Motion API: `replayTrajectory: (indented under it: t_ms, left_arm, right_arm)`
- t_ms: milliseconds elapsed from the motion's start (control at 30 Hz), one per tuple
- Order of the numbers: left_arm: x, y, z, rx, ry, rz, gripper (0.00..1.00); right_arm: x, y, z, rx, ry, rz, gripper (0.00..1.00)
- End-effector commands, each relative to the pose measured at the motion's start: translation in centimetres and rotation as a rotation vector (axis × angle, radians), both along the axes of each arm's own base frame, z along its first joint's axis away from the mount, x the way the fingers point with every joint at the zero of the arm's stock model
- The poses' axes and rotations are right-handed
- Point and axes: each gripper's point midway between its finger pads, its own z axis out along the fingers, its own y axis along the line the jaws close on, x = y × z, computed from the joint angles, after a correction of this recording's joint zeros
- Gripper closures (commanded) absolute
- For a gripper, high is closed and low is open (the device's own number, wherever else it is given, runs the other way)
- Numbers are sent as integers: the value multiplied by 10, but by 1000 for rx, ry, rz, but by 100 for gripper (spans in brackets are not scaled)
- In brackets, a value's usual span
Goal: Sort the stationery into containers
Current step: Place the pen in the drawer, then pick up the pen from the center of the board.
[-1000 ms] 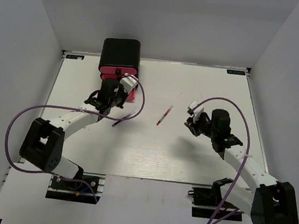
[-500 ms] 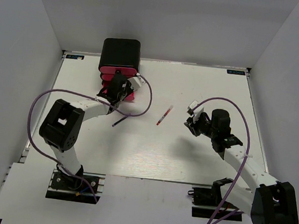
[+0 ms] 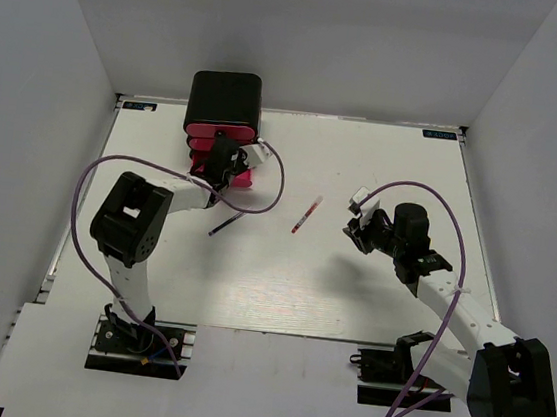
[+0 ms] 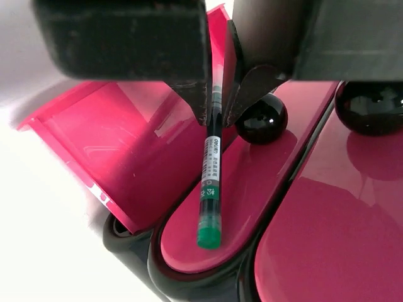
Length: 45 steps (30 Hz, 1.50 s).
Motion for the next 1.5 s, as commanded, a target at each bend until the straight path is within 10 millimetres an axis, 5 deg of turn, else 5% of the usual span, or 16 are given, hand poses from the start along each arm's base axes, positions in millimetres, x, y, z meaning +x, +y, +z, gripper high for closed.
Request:
replayTrajectory:
  t_ms: [0,67,200,433,467,567,600,733,833,967,1133,1467]
  left_arm:
    - [11,13,32,-7,-113,49,76]
    - [8,14,32,-11,-123,49,63]
    - [2,19,36,-19,-135,70,60]
    - [-10,13,94,-119,-244,55,51]
    - [-17,8,120,-160,-292,48,47]
    - [-34,-2,139,-311,-259,18,33]
    - [-42,-4,168,-390,-286,21,31]
    - [-76,-19,174,-631,-95,44,30]
    - [-113,-29,143,-641,105,-3,35]
    - [-160,-23,107,-629,240,-17,37]
    - [-184,-21,77,-648,303,-23,34]
    - [-191,-37,6,-630,505,8,32]
  right_arm:
    - [2,1,3,4,-21,8,73]
    - [0,1,0,1,-10,9,73]
    - [2,-1,1,-1,-13,1,73]
    - [2,-1,0,-3,-14,0,73]
    - [2,-1,0,-4,-13,1,73]
    - [1,0,2,-1,-17,5,73]
    - [1,0,3,-2,-20,6,73]
    - [0,0,4,1,-18,15,62]
    - [-3,2,2,1,-10,29,41]
    - [-4,3,0,4,-1,36,34]
    - [-3,3,-3,3,14,33,38]
    - [0,1,-7,-3,24,19,40]
